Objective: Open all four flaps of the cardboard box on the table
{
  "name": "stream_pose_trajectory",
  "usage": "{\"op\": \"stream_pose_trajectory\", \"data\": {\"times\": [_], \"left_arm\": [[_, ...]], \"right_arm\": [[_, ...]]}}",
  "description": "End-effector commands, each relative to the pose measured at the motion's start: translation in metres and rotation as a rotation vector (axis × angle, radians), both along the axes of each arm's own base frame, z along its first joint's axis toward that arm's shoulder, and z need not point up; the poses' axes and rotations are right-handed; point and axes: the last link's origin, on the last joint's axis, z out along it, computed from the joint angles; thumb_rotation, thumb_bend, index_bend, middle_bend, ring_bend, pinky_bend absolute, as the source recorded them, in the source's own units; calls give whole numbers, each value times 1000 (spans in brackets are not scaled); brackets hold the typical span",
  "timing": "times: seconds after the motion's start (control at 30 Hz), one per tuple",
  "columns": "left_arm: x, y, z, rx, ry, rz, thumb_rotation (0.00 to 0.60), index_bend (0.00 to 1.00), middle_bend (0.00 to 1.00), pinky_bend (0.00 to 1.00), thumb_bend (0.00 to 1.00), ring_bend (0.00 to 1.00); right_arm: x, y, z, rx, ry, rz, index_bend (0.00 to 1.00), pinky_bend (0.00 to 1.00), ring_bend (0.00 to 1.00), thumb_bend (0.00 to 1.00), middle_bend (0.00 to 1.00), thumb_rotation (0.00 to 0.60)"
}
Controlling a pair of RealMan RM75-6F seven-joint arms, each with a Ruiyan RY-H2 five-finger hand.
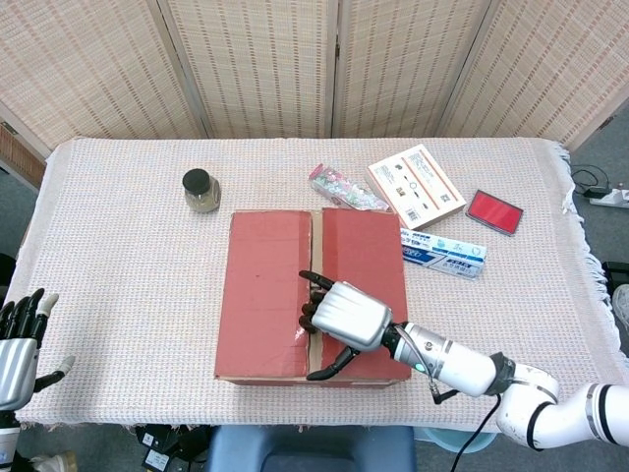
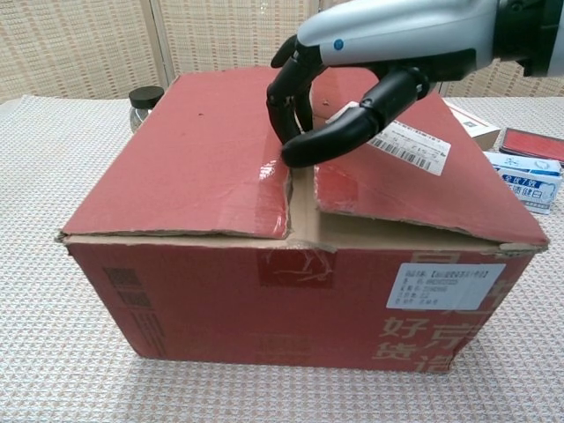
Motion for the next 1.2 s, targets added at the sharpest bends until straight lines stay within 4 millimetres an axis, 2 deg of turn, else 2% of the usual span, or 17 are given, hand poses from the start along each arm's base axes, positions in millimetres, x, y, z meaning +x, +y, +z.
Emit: {"op": "stream_pose_trajectory", "data": {"times": [0.03,0.27,0.67,0.93,1.2], "left_arm": [[0,0,0,1,1,1,600,0,50,0,268,63],[2,4,2,7,2,-11,600,0,53,0,267,64],[6,15,6,19,-1,-38,600,0,58,0,268,68],[17,27,14,23,-1,-89,600,0,61,0,267,71],[38,41,16,-40,-39,-170,600,0,62,0,267,75]], "right_arm": [[-3,0,4,-7,-11,-6,470,0,416,135,464,83],[-8,2,24,-51,-64,-19,481,0,434,136,475,84],[-31,22,82,-175,-156,-63,481,0,451,137,481,84],[-63,40,118,-265,-186,-138,482,0,461,136,481,85],[-111,57,143,-338,-186,-291,482,0,467,136,481,84]]}}
